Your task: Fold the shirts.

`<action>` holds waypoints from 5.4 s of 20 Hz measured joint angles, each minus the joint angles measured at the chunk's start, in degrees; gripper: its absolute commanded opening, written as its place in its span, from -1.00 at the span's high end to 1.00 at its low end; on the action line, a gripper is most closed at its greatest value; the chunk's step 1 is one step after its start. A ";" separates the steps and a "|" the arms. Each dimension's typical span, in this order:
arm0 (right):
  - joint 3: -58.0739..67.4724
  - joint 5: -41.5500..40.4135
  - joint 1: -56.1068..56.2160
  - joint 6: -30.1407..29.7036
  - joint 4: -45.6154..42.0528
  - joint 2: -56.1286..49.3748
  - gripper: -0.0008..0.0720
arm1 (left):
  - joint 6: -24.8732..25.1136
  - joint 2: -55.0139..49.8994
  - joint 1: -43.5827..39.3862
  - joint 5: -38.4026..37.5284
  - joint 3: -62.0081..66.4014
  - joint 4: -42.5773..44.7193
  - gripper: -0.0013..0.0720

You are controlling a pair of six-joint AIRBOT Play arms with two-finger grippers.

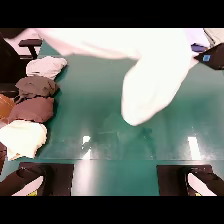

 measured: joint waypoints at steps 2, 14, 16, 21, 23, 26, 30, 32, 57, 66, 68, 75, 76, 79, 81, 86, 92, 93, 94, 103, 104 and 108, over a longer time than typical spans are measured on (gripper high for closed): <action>-2.89 1.40 2.19 1.14 -0.50 -2.34 0.94 | 0.00 0.46 0.02 -1.20 -7.43 -0.76 0.87; -10.62 -11.10 8.39 2.12 0.11 -24.55 -0.34 | 0.52 0.70 0.07 10.23 -47.41 5.33 0.87; -13.03 -9.55 6.84 1.84 0.28 -24.55 -0.34 | 0.57 0.66 0.07 11.21 -48.26 7.28 0.87; -25.59 -8.59 7.30 0.74 1.18 -22.77 -0.34 | 0.48 0.66 0.07 13.53 -49.00 9.38 0.87; -29.79 -10.38 9.07 0.37 1.51 -22.56 -0.32 | 0.39 0.66 0.07 14.14 -49.11 9.66 0.87; -33.51 -13.73 11.13 0.09 1.79 -22.36 -0.04 | 0.24 0.66 0.07 14.58 -49.13 9.86 0.87; -35.30 -17.25 12.17 -0.63 2.43 -22.25 0.94 | 0.17 0.66 0.07 14.84 -49.16 9.94 0.87; -35.41 -18.80 12.31 -1.66 3.06 -21.40 0.95 | 0.13 0.79 0.07 14.75 -48.87 10.32 0.87; 22.71 15.06 -18.21 1.40 -3.02 -3.34 0.95 | -2.62 14.23 0.07 -4.33 -5.16 16.52 0.88; 3.23 9.49 -6.19 2.12 -8.07 -28.61 0.93 | -2.54 -11.85 0.44 12.90 -33.53 17.59 0.87; 5.31 7.82 -5.14 1.86 -8.15 -33.75 -0.19 | -2.62 -16.90 1.62 18.38 -34.01 17.77 -0.06; 12.28 9.86 -7.37 -0.37 -1.09 -37.94 -0.23 | -3.91 -20.52 11.45 13.11 -27.47 17.44 -0.47; 10.60 10.19 -8.02 -0.90 -0.31 -36.44 -0.23 | -3.91 -19.58 13.05 11.43 -28.02 17.11 -0.47; 2.21 9.75 -9.88 -2.40 0.94 -30.49 -0.23 | -3.93 -15.45 17.00 8.07 -34.56 14.64 -0.47; -4.15 7.82 -10.43 -3.13 1.36 -26.36 -0.23 | -3.93 -13.03 18.23 7.10 -41.00 12.50 -0.47; -15.56 3.48 -10.93 -3.91 1.84 -19.17 -0.23 | -3.93 -10.49 19.39 10.51 -54.58 6.91 -0.47; -20.24 1.79 -10.99 -4.17 2.03 -16.72 -0.23 | -2.14 -10.93 19.67 16.39 -61.81 -0.72 -0.06; -20.46 1.66 -10.99 -4.20 2.05 -16.59 -0.23 | -1.38 -11.30 19.67 17.09 -62.36 -2.08 0.37; -20.63 1.62 -10.99 -4.22 2.03 -16.52 -0.23 | -0.90 -11.58 19.65 17.38 -62.82 -2.89 0.74; -30.99 4.85 -22.43 -4.63 -3.39 -11.17 -0.52 | 1.60 -2.38 19.61 12.22 -57.53 -4.00 0.87; -34.21 4.55 -25.09 -4.68 -4.46 -10.08 -0.48 | 1.73 -1.14 19.61 11.80 -57.18 -4.04 0.87; -45.27 1.86 -33.11 -7.10 -4.15 -8.70 -0.22 | 1.95 1.38 19.61 10.40 -56.52 -4.72 0.87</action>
